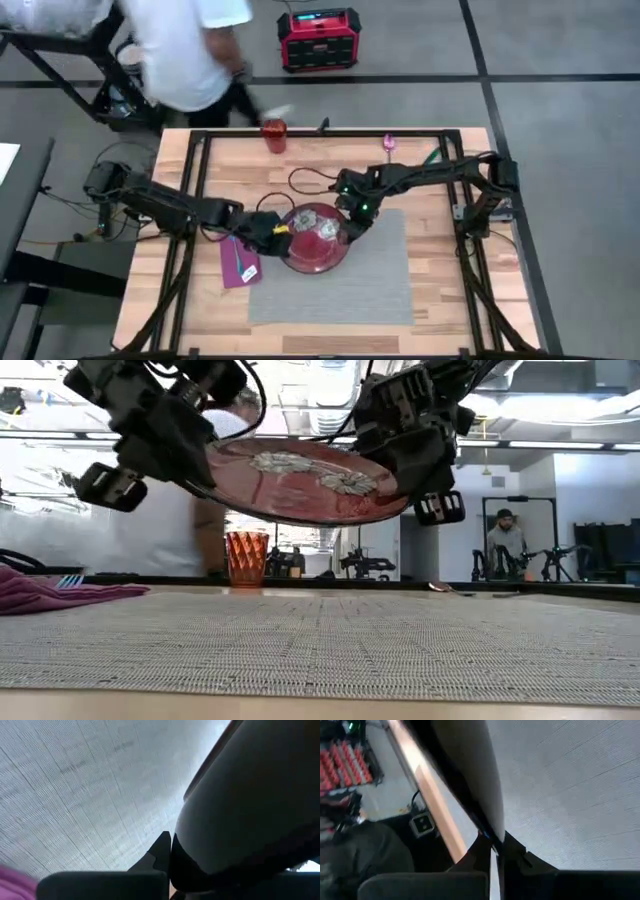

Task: Set table place
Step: Put the red plate on the left of the gray placemat

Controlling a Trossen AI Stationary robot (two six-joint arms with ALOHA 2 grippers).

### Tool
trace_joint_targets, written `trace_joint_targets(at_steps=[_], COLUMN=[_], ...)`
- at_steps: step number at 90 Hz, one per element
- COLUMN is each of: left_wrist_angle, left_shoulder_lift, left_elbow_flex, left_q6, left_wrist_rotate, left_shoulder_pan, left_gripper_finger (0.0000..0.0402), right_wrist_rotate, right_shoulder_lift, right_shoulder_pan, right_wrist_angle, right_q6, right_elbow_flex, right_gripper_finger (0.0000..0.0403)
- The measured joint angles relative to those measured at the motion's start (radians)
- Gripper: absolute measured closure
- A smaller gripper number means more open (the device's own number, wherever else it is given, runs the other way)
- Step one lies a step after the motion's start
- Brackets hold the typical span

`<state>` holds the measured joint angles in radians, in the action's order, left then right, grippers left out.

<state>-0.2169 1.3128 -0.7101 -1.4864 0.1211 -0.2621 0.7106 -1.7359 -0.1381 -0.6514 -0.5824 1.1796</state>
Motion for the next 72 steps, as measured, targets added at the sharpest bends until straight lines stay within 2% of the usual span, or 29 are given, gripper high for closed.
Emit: trace_joint_targets(at_steps=[3, 9, 16, 34, 50, 72], left_wrist_angle=[-0.003, -0.058, -0.12, -0.19, -0.125, -0.042], left_shoulder_lift=[0.001, 0.0, 0.013, 0.041, 0.043, 0.044], left_elbow_flex=[0.0, 0.006, 0.018, 0.024, 0.018, 0.019], left_q6=[0.004, 0.002, -0.015, -0.008, 0.007, -0.013], left_wrist_rotate=[0.001, 0.083, 0.139, 0.024, -0.039, -0.112], left_shoulder_pan=[-0.011, -0.031, -0.049, -0.047, 0.008, 0.04], left_gripper_finger=[0.04, 0.0397, 0.0387, 0.0377, 0.0386, 0.0372], right_wrist_rotate=[0.007, 0.005, -0.006, -0.056, -0.111, -0.08], right_shoulder_lift=[0.0, 0.004, 0.0, 0.002, 0.002, 0.002], right_shoulder_pan=[0.005, 0.012, 0.011, 0.022, 0.025, 0.025], right_wrist_angle=[-0.013, -0.084, -0.071, -0.071, -0.043, -0.005], right_q6=[0.005, 0.011, 0.015, 0.029, 0.019, 0.038], right_elbow_flex=[0.001, -0.005, -0.001, -0.003, -0.003, -0.003], right_gripper_finger=[0.0399, 0.0397, 0.0397, 0.04, 0.0401, 0.0402])
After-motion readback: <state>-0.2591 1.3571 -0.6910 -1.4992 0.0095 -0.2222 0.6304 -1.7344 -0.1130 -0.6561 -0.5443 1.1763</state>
